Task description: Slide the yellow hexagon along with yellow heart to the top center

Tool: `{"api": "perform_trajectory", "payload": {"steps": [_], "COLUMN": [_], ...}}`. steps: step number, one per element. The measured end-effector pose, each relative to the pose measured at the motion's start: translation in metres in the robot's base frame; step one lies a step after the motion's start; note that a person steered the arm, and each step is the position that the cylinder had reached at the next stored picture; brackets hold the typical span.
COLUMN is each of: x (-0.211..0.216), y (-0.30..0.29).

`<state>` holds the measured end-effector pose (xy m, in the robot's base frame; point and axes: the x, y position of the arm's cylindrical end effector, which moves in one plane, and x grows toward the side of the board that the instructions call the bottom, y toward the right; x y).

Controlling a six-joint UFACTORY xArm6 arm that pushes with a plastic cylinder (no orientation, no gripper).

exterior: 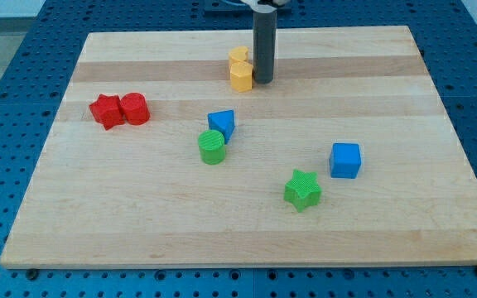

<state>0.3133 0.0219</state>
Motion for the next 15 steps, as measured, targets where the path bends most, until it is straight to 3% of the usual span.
{"api": "perform_trajectory", "payload": {"steps": [1,3,8,9,15], "x": [-0.015,0.025,0.042,0.029,0.006], "y": [0.000,0.029,-0.114,-0.119,-0.061]}}
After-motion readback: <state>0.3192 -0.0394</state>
